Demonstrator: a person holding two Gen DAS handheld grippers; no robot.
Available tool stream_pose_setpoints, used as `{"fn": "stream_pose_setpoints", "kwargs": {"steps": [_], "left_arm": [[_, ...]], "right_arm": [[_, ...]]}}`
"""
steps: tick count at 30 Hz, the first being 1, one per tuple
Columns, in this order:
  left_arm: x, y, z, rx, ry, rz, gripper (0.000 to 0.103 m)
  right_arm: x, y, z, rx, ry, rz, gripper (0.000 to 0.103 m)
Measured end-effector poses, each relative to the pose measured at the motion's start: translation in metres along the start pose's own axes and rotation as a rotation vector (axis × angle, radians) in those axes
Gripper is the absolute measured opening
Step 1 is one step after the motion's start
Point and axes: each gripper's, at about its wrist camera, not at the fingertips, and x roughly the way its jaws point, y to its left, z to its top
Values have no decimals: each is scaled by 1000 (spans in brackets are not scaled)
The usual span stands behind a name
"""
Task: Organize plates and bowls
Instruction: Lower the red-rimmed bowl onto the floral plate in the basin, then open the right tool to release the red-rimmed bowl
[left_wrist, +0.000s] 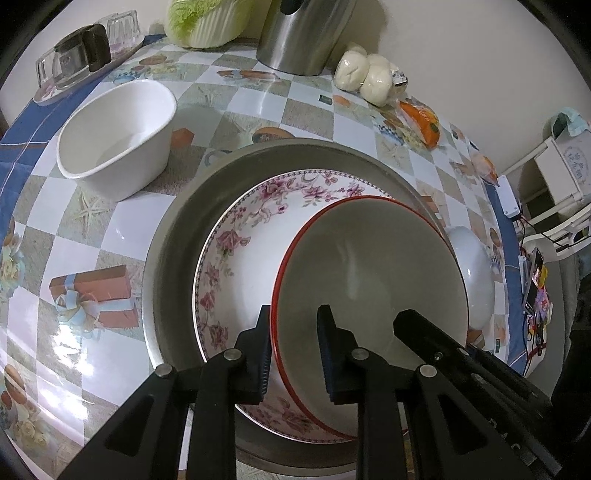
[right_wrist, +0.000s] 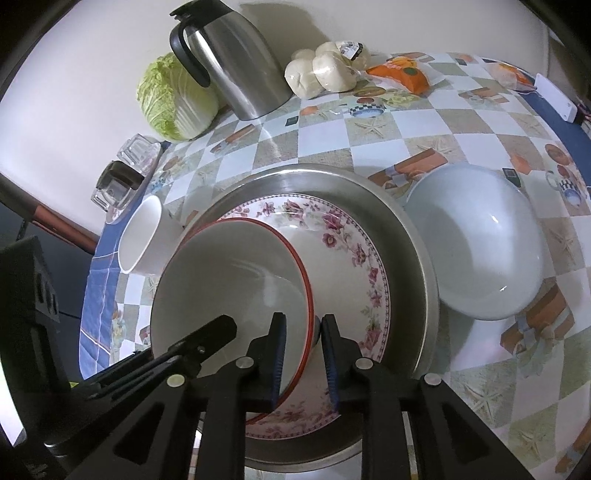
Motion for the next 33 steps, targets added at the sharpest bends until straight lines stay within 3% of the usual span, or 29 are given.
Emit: {"fn": "stream_pose_setpoints", "kwargs": {"steps": [14, 17, 24, 33], "left_arm": [[-4, 0, 2, -10, -4, 0, 26], [-9, 2, 2, -13, -17, -1, 32], [-29, 0, 4, -8, -64, -6, 34], [-58, -2, 5, 7, -140, 2, 46]], "right_arm": [[1, 0, 1, 7, 6, 5, 23], [-1, -1, 1, 10, 3, 4, 23], [-19, 3, 3, 0, -56, -1, 23], [-46, 8, 4, -13, -118, 18, 23]]}}
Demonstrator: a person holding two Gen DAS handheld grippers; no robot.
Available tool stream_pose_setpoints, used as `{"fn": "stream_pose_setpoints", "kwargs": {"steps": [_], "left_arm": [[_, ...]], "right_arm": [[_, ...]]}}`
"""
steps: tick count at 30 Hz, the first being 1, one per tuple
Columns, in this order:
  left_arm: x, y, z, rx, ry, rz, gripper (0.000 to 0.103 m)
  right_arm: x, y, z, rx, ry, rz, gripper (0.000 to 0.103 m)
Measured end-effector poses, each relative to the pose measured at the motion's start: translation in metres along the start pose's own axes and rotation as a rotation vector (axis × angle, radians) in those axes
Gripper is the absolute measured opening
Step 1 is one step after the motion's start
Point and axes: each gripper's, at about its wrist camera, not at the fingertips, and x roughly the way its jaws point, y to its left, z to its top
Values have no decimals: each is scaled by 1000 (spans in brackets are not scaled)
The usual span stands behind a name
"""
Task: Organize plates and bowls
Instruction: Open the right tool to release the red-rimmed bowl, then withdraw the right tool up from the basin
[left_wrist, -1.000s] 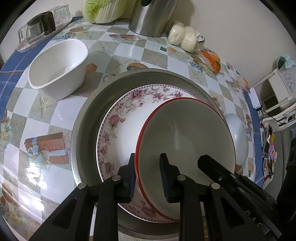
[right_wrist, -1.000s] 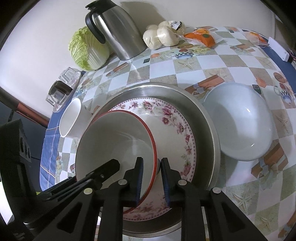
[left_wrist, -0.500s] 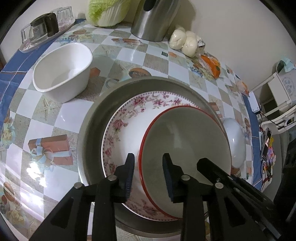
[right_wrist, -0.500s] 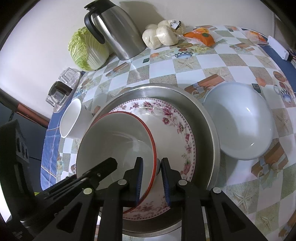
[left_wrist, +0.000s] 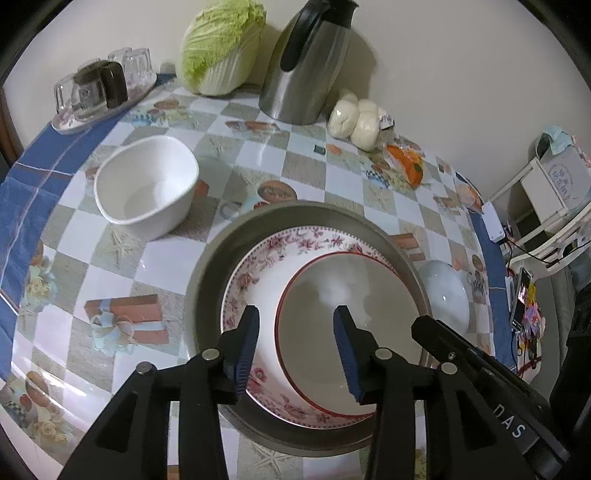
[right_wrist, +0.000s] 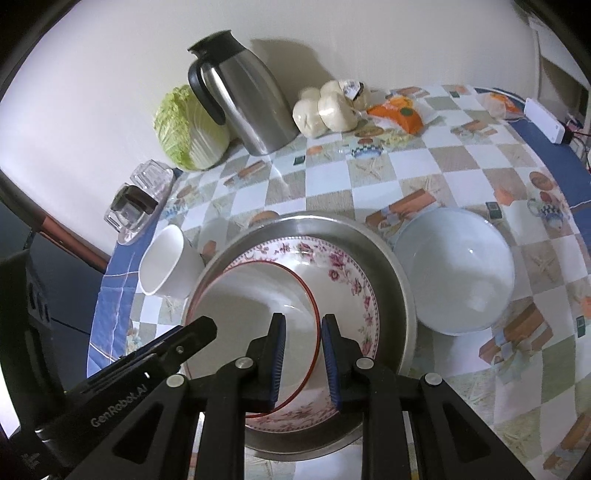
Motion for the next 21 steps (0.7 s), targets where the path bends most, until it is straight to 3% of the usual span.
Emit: {"fn": "stream_pose_setpoints", "kwargs": {"steps": [4, 6, 9, 13, 15, 18, 21], "left_arm": [[-3, 2, 1, -1, -11, 17, 49], [-4, 5, 1, -7, -13, 22, 51], [-5, 9, 1, -21, -19, 37, 63], [-6, 17, 3, -38, -22, 58, 65], [-5, 20, 3, -46, -21, 71, 66], [-3, 26, 3, -57, -15, 95, 79], [-2, 31, 3, -71, -16, 111, 80]], "right_arm": [[-3, 3, 0, -12, -5, -5, 24], [-3, 4, 0, -14, -2, -10, 30], [-3, 4, -1, -22, -3, -31, 32], [-3, 3, 0, -24, -10, -59, 54], [-3, 2, 0, -30, -9, -78, 59], [0, 0, 0, -25, 1, -87, 68], [4, -2, -1, -26, 6, -113, 73]]}}
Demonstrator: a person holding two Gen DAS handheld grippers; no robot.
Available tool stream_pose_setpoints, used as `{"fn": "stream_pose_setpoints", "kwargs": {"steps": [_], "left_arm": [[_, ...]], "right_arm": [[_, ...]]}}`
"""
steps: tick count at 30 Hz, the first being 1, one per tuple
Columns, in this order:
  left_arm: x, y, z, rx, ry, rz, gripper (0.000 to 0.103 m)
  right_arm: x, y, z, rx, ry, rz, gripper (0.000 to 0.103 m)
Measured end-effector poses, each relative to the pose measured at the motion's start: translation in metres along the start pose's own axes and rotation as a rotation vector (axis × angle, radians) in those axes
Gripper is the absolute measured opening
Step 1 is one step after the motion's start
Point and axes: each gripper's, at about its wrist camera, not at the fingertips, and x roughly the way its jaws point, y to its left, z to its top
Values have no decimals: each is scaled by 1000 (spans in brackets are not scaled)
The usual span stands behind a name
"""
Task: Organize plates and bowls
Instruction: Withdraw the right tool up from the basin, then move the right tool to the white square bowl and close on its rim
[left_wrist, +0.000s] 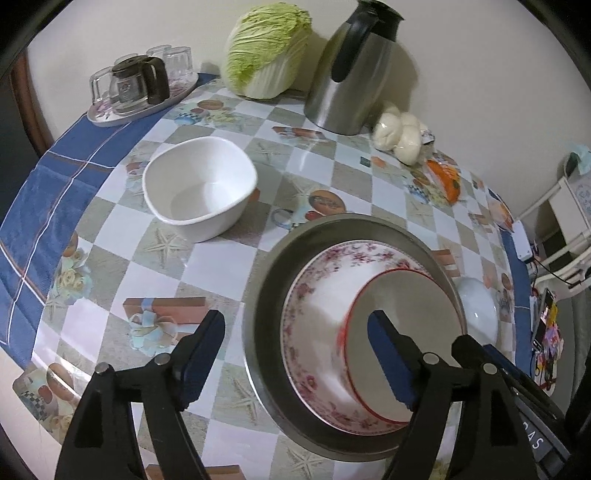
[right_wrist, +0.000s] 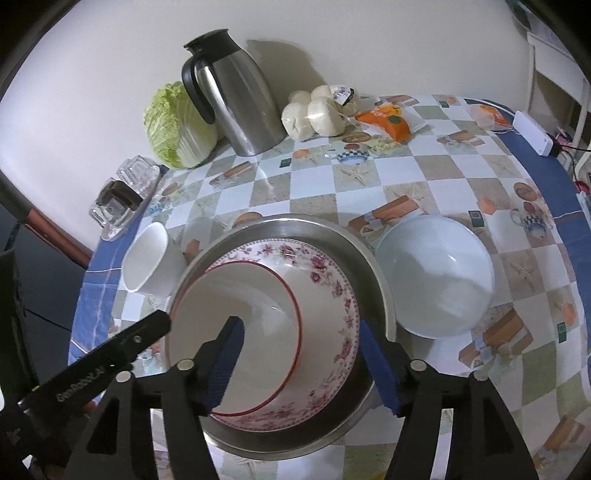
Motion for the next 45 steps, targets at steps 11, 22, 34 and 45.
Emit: {"fn": "stream_pose_setpoints", "kwargs": {"steps": [11, 22, 34, 45], "left_arm": [[5, 12, 1, -19, -3, 60, 87], [0, 29, 6, -60, -51, 132, 100], [-20, 60, 15, -131, -145, 218, 100], [-21, 103, 25, -234, -142, 214, 100]], "right_arm": [[4, -7, -1, 20, -5, -29, 102], [4, -3, -1, 11, -26, -23, 103], [-4, 4, -1, 8, -73, -32, 103], [-7, 10, -6, 27, -98, -90, 103]]}}
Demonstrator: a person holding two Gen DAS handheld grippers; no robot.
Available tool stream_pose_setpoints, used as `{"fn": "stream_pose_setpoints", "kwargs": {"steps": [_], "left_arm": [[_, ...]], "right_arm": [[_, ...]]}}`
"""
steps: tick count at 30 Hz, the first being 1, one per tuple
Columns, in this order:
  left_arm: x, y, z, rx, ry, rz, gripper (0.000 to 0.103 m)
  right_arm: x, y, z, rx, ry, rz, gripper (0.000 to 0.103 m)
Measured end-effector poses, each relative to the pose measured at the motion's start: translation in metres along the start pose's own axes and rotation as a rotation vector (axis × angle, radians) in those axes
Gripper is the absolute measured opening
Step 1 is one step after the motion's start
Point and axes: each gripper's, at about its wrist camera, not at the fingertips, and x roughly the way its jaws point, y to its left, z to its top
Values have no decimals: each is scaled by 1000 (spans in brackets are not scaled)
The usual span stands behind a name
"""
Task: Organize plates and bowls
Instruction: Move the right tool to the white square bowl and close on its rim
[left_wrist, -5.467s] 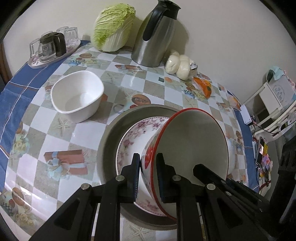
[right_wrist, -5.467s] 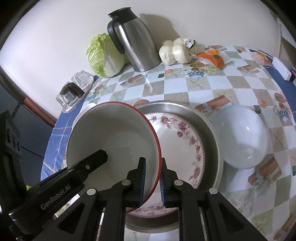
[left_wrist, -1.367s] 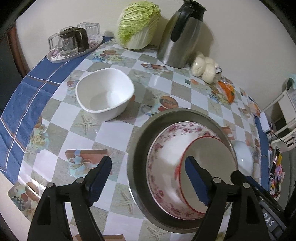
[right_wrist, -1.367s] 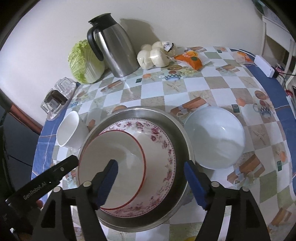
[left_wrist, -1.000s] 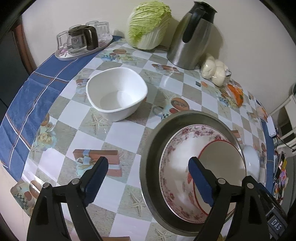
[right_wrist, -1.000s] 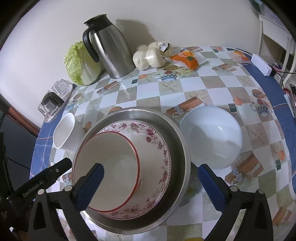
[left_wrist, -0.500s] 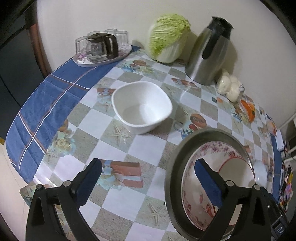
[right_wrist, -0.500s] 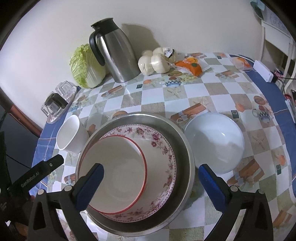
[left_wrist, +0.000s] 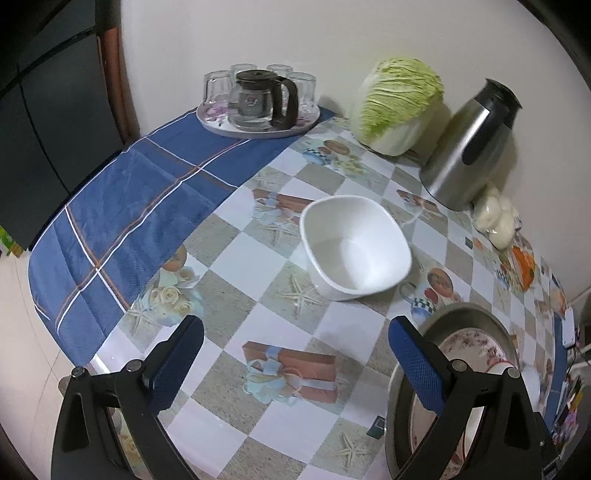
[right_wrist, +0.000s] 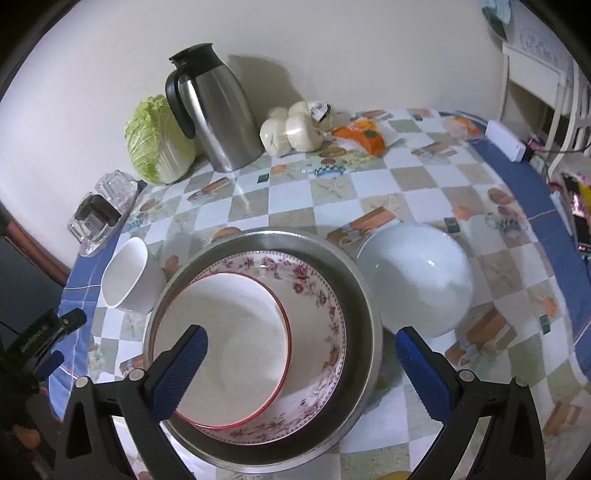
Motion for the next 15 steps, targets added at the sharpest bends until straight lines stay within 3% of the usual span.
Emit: {"fn": "stream_pose_setpoints", "kwargs": {"steps": [15], "left_arm": [[14, 15, 24, 2, -1, 20, 100]], "right_arm": [[-1, 10, 9, 18, -33, -42, 103]]}}
